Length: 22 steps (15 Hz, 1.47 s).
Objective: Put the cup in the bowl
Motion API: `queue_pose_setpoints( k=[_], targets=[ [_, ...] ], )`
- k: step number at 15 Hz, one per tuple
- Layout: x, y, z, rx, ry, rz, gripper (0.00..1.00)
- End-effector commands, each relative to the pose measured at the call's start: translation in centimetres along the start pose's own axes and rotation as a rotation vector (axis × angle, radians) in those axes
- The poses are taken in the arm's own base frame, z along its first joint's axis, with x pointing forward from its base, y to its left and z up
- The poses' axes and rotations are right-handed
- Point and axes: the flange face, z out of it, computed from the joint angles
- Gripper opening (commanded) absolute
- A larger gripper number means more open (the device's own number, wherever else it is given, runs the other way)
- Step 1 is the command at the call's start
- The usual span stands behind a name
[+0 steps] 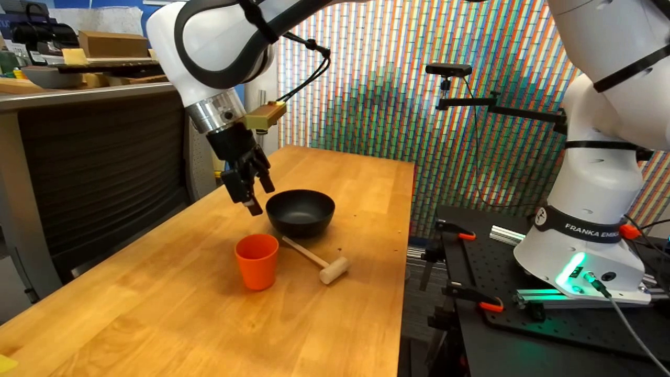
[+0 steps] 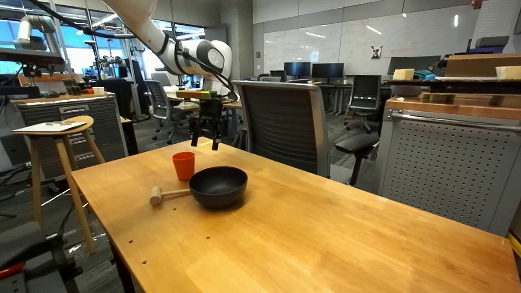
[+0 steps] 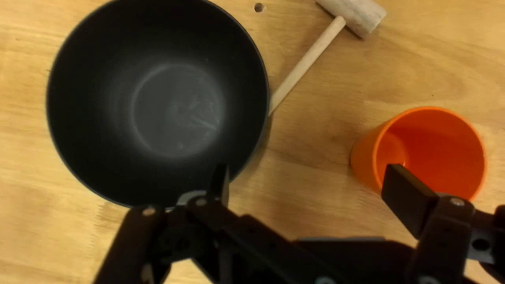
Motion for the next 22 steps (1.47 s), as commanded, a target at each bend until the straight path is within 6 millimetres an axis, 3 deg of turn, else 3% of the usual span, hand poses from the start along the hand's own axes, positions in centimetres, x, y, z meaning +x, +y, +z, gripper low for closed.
queue_pose_setpoints(
  k=[1, 4, 13, 14, 16, 22],
  targets=[
    [2.8, -2.0, -0.4, 0.026, -0.045, -0.038, 1.00],
    [3.4, -2.9, -0.3, 0.038, -0.074, -0.045, 1.00],
    [4.3, -3.0, 4.2, 0.057, -0.175, -0.030, 1.00],
    [4.4, -3.1, 4.5, 0.060, -0.174, -0.032, 0.75],
    [4.5, -3.2, 4.8, 0.063, -0.176, -0.035, 0.66],
    [4.5, -3.1, 4.8, 0.071, -0.176, -0.038, 0.17]
  ],
)
